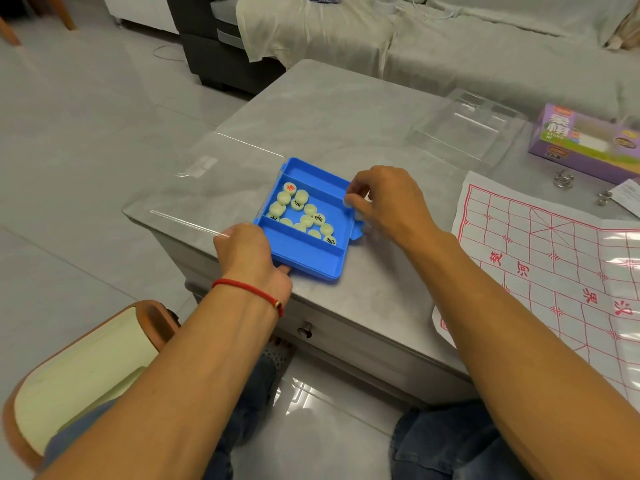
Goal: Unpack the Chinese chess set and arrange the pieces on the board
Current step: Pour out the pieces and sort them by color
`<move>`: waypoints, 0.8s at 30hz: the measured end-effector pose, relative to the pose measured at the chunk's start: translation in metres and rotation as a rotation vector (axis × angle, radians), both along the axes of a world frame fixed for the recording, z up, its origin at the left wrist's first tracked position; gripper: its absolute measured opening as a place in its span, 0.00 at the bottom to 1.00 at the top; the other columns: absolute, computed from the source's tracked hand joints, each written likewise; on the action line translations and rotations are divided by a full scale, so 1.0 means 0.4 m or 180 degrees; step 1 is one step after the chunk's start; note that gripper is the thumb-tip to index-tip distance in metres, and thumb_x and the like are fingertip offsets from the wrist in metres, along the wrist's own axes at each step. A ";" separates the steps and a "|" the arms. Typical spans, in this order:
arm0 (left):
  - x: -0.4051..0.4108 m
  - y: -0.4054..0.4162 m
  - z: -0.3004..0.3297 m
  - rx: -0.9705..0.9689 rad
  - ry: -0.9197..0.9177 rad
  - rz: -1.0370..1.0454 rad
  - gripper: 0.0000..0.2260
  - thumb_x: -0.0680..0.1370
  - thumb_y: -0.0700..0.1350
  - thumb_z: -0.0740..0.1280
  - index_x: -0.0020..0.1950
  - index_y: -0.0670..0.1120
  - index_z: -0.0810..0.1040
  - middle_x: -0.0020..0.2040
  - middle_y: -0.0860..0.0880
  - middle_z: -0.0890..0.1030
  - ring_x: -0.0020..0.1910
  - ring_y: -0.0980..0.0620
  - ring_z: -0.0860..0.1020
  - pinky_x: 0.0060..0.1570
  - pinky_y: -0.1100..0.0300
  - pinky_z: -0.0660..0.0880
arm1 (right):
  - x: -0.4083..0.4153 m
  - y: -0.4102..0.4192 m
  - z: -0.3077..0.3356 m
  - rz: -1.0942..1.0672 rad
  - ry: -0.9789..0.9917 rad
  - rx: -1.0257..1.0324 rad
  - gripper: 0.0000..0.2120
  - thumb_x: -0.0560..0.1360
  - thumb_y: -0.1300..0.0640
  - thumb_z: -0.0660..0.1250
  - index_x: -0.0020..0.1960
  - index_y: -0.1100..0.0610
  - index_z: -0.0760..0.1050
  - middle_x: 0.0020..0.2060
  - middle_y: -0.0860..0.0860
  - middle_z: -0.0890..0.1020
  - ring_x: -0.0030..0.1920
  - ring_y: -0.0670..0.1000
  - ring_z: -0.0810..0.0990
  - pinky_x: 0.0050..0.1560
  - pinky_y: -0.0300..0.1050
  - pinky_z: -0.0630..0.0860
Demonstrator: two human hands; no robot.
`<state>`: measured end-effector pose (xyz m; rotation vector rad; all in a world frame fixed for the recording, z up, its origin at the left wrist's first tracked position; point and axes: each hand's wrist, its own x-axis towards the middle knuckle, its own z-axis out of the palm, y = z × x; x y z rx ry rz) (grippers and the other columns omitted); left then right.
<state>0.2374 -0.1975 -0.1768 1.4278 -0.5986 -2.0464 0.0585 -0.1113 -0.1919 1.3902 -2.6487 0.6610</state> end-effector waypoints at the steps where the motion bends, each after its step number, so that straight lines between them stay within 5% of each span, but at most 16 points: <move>1: 0.001 -0.001 0.001 0.0011 0.0015 -0.0005 0.05 0.81 0.39 0.58 0.49 0.46 0.73 0.53 0.42 0.82 0.51 0.45 0.82 0.54 0.41 0.80 | -0.006 0.006 0.011 -0.0088 -0.0147 -0.0152 0.04 0.74 0.52 0.70 0.46 0.51 0.83 0.39 0.45 0.82 0.43 0.49 0.79 0.44 0.46 0.75; 4: 0.001 -0.004 0.003 0.0083 0.0020 0.0004 0.06 0.81 0.40 0.59 0.47 0.46 0.73 0.53 0.42 0.82 0.51 0.45 0.82 0.54 0.41 0.80 | -0.045 0.040 0.041 -0.0499 -0.0526 -0.0346 0.05 0.74 0.54 0.72 0.47 0.52 0.84 0.41 0.48 0.84 0.42 0.48 0.82 0.48 0.46 0.80; 8: 0.000 -0.011 0.007 0.0203 -0.0015 0.0066 0.07 0.82 0.40 0.59 0.46 0.45 0.73 0.53 0.43 0.82 0.52 0.45 0.82 0.56 0.41 0.79 | -0.083 0.089 0.033 -0.0754 -0.0858 0.0165 0.09 0.76 0.54 0.72 0.54 0.55 0.84 0.48 0.52 0.85 0.44 0.49 0.81 0.49 0.43 0.77; 12: -0.002 -0.012 0.007 0.0217 -0.0060 0.0043 0.07 0.82 0.41 0.59 0.45 0.45 0.73 0.52 0.43 0.82 0.51 0.45 0.82 0.56 0.41 0.79 | -0.078 0.091 0.025 -0.0820 -0.0738 0.0012 0.11 0.77 0.53 0.70 0.57 0.55 0.84 0.49 0.52 0.85 0.45 0.49 0.80 0.50 0.44 0.77; 14: -0.003 -0.017 0.006 0.0298 -0.0067 0.0090 0.08 0.82 0.42 0.59 0.44 0.46 0.73 0.53 0.43 0.82 0.52 0.45 0.82 0.56 0.41 0.79 | -0.061 0.083 0.040 -0.0580 -0.0578 -0.0150 0.08 0.77 0.53 0.71 0.54 0.53 0.84 0.44 0.49 0.84 0.42 0.46 0.80 0.49 0.45 0.79; 19: -0.003 -0.004 0.005 0.0086 -0.0030 -0.0007 0.06 0.82 0.40 0.58 0.47 0.46 0.73 0.51 0.43 0.82 0.48 0.46 0.82 0.53 0.41 0.80 | 0.040 0.033 0.062 0.0795 -0.0914 0.0167 0.08 0.72 0.52 0.76 0.49 0.52 0.85 0.37 0.41 0.82 0.35 0.38 0.76 0.38 0.28 0.69; 24: -0.004 0.001 0.007 0.0049 0.0032 -0.0033 0.06 0.82 0.41 0.58 0.49 0.45 0.73 0.51 0.43 0.81 0.46 0.46 0.82 0.52 0.42 0.80 | 0.076 -0.003 0.034 0.0918 -0.0618 0.0606 0.13 0.72 0.46 0.75 0.53 0.50 0.82 0.41 0.43 0.82 0.37 0.40 0.75 0.40 0.38 0.70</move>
